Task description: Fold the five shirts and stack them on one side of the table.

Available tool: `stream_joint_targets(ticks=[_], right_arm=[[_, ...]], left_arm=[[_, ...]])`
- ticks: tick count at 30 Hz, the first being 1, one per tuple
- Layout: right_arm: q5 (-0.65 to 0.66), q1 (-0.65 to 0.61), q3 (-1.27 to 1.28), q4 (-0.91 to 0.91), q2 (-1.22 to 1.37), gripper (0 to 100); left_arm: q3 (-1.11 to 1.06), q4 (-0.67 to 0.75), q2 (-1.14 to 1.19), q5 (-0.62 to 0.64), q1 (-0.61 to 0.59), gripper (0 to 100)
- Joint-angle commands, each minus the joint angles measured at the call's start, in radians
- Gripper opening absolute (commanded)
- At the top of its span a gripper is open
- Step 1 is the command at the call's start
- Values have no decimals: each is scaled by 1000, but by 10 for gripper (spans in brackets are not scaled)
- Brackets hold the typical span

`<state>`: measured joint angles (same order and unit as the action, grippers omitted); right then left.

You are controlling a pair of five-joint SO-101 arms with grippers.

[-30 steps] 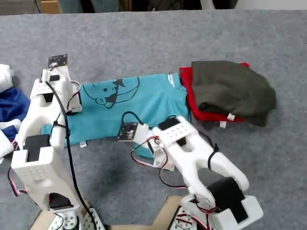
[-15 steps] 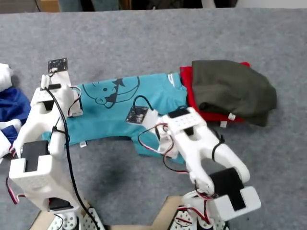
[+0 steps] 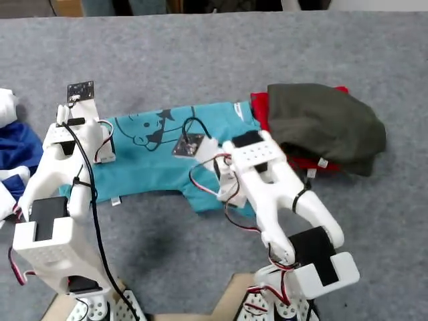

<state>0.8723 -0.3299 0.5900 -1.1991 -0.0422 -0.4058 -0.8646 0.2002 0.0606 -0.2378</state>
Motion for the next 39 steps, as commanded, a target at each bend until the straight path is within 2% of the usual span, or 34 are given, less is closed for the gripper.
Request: stream_joint_targets(ticks=[1,11,15,21,27,29,33,39], right_arm=[[9,26,-116,-48,-36,14],[12,31,-228,-54,-35,14],[98,32,-262,49,-13,14],[135,26,-355,193,130,14],[135,31,-536,192,302,16],[130,31,-572,190,325,43],[64,29,-601,199,321,184],[43,41,-694,157,317,209]], left_arm=[[-4,9,-18,9,1,29],[-4,8,-18,9,1,29],[-4,6,-18,9,1,29],[-4,6,-18,9,1,29],[-4,6,-18,9,1,29],[-4,6,-18,9,1,29],[-4,8,-17,9,-5,29],[2,2,-32,8,-36,29]])
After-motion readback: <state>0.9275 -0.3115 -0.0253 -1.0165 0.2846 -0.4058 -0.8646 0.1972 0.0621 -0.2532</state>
